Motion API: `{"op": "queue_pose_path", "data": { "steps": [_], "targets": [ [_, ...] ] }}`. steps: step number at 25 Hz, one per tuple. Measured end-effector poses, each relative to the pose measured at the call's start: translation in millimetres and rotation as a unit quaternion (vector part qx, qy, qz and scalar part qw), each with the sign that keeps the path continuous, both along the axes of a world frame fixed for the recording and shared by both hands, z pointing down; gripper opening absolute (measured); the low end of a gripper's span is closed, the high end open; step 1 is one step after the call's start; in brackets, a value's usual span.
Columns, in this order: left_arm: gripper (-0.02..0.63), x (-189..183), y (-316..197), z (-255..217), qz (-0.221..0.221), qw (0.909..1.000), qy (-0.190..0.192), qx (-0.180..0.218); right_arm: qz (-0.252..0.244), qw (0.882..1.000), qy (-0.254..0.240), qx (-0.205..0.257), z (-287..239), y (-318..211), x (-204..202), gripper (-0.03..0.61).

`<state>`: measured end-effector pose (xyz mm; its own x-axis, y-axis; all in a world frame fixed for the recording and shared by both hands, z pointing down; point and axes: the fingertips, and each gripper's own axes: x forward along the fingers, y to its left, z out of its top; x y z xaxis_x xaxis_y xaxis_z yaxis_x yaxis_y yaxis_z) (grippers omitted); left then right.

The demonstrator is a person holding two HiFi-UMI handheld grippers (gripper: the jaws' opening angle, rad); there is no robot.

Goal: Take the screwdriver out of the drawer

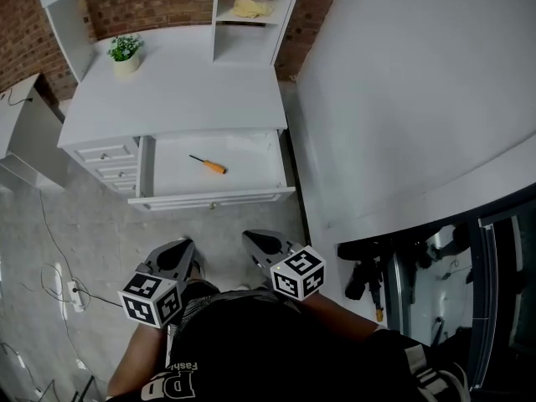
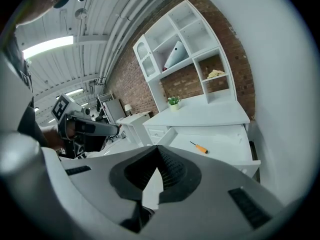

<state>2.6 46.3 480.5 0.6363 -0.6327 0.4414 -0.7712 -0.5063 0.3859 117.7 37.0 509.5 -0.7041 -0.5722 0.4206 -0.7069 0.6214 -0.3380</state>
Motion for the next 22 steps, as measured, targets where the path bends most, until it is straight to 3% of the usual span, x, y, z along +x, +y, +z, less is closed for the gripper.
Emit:
{"op": "queue_pose_path", "data": {
  "steps": [10,22],
  "targets": [
    [0.015,-41,-87,-12,-0.005,0.9998,0.007,0.018,-0.016,0.999,0.038,0.011,-11,-75,-41,0.003],
    [0.015,-97,-184,-7,0.035,0.9993,-0.007,0.009,-0.005,0.998,0.058,0.000,-12,-162,-104,0.003]
  ]
}}
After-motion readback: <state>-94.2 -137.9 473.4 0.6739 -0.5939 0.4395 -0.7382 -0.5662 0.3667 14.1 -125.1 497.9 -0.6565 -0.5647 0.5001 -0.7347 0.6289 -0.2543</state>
